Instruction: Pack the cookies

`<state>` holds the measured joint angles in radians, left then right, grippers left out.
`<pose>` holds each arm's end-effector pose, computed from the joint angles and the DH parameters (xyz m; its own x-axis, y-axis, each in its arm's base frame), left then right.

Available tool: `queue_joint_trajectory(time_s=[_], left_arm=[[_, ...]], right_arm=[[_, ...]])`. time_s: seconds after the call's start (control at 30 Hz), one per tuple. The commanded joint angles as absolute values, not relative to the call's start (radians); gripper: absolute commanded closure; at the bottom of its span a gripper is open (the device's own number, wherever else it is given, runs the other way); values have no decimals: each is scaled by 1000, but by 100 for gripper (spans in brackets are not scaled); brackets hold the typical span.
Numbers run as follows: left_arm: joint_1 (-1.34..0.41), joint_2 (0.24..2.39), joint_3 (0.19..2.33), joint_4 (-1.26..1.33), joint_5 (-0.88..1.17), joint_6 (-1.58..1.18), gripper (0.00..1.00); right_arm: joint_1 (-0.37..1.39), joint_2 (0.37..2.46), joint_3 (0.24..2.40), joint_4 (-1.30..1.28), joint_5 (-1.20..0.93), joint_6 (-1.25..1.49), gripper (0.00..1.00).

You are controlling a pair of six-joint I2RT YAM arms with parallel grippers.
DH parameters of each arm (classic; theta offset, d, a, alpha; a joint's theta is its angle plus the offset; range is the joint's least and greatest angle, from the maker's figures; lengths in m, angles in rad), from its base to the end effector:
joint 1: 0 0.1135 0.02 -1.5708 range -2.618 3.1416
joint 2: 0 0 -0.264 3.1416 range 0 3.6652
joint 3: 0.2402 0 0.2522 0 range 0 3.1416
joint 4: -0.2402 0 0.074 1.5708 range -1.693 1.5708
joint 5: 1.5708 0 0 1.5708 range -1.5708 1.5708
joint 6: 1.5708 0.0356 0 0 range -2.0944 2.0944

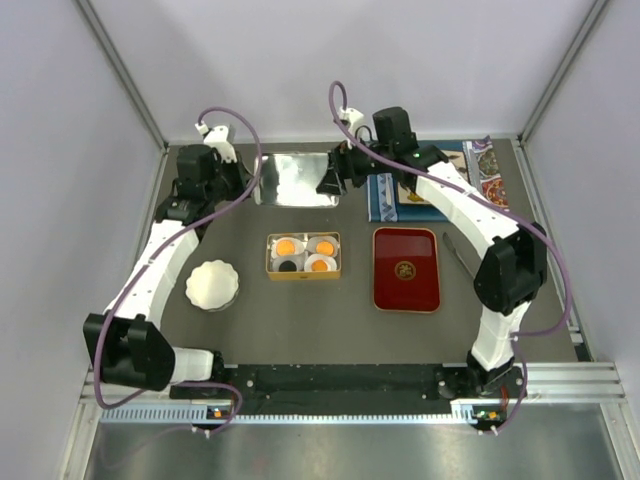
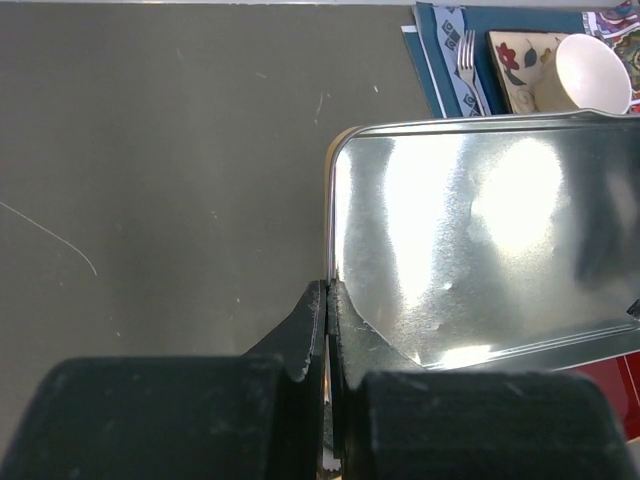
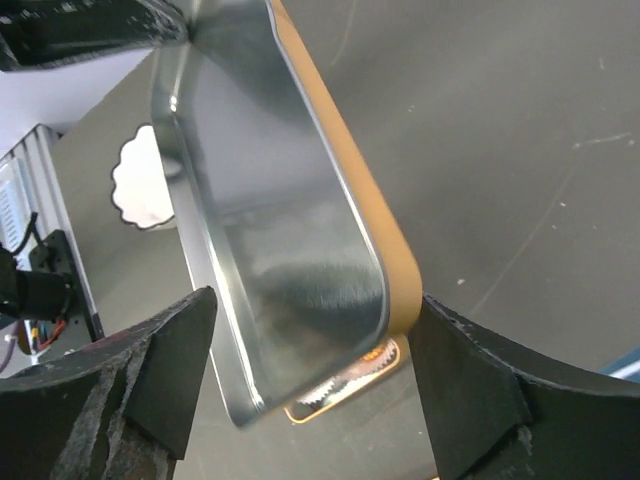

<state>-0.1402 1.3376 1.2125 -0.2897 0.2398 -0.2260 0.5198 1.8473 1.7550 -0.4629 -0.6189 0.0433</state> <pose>0.3047 -0.0515 0.3556 -0.4676 -0.1538 -0.8705 0.2526 0.9204 -0.2984 0.3621 0.2310 0.3503 -0.4931 -0.2416 -0.8358 -0.8119 0.4730 0.3423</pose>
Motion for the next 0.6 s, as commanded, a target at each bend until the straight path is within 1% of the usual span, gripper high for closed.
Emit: queue_joint_trajectory(time_s=[0.0,0.07,0.1,0.17,0.2,0.3,0.37,0.4,0.47,0.5,0.53,0.57], left_arm=[[-150,1255,1158,-184,270,-253,100],[-152,1232,1132,-170,279,-258,100],[-153,1227,1128,-163,288,-261,100],[-156,1213,1118,-158,290,-259,100],[-158,1209,1118,-156,288,-258,100],[-163,1193,1114,-152,291,-259,100],[-163,1175,1106,-140,293,-259,100],[-163,1169,1095,-132,291,-259,100],[-163,1149,1085,-114,293,-253,100],[-163,1141,1081,-114,296,-250,100],[-163,1135,1077,-112,298,-241,100],[-163,1126,1072,-103,316,-235,97]], right_arm=[[557,1848,1812,-416,-670,54,30],[560,1847,1810,-417,-686,55,35],[563,1845,1807,-419,-689,58,43],[564,1838,1799,-422,-706,55,52],[566,1835,1789,-423,-707,55,61],[566,1815,1766,-426,-715,48,76],[568,1806,1755,-431,-713,41,81],[566,1796,1747,-434,-713,38,87],[566,1786,1746,-449,-703,26,92],[569,1775,1746,-454,-692,20,99],[568,1770,1746,-459,-686,12,100],[568,1764,1749,-463,-678,6,100]])
